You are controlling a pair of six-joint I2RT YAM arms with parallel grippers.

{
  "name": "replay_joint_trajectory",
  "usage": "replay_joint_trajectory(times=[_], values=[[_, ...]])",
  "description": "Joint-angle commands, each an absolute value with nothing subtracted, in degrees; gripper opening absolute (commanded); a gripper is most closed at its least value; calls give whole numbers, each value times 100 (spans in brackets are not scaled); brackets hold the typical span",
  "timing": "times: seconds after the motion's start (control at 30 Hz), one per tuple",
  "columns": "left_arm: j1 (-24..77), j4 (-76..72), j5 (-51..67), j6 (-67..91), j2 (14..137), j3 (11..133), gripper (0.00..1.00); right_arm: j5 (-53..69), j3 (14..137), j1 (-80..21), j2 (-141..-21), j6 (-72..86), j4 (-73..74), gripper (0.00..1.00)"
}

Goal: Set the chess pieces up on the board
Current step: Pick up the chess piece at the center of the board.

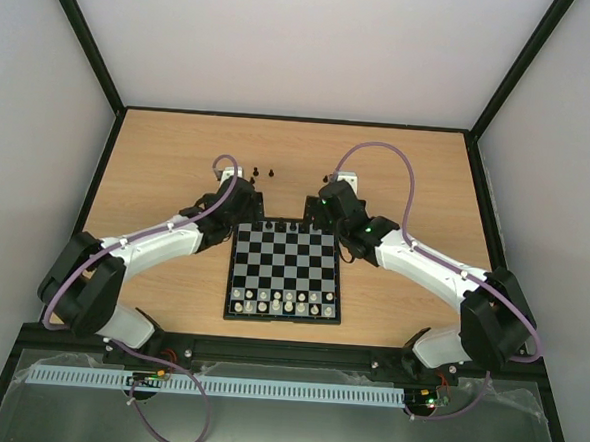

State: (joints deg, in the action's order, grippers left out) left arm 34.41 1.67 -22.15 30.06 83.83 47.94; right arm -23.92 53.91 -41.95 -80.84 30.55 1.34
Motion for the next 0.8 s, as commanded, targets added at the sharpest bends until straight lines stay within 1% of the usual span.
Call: replay_joint_trajectory(times=[0.0, 0.13, 0.23, 0.43, 0.57, 0.77], values=[[3389, 165, -2231, 2975, 8512, 4984, 99, -2451, 5355, -4172, -8040, 3139, 94, 99], [3389, 163, -2140, 2968, 8534, 5002, 99, -2235, 5366, -4173, -7992, 3181, 88, 99], [3371, 97, -2256, 2971, 8523, 4938, 99, -2321, 5354, -4170, -7872, 3179, 159, 99], [3332, 128, -2128, 2970, 8548, 4966, 99, -2222, 5291, -4167, -7814, 3246, 244, 98], [3332, 97, -2228, 2957, 8363, 4889, 99, -2357, 5259, -4168, -7879, 3148, 243, 98], [3323, 110, -2158, 2965, 8412, 4926, 99, -2525, 5039, -4168, -7733, 3027, 33, 99]])
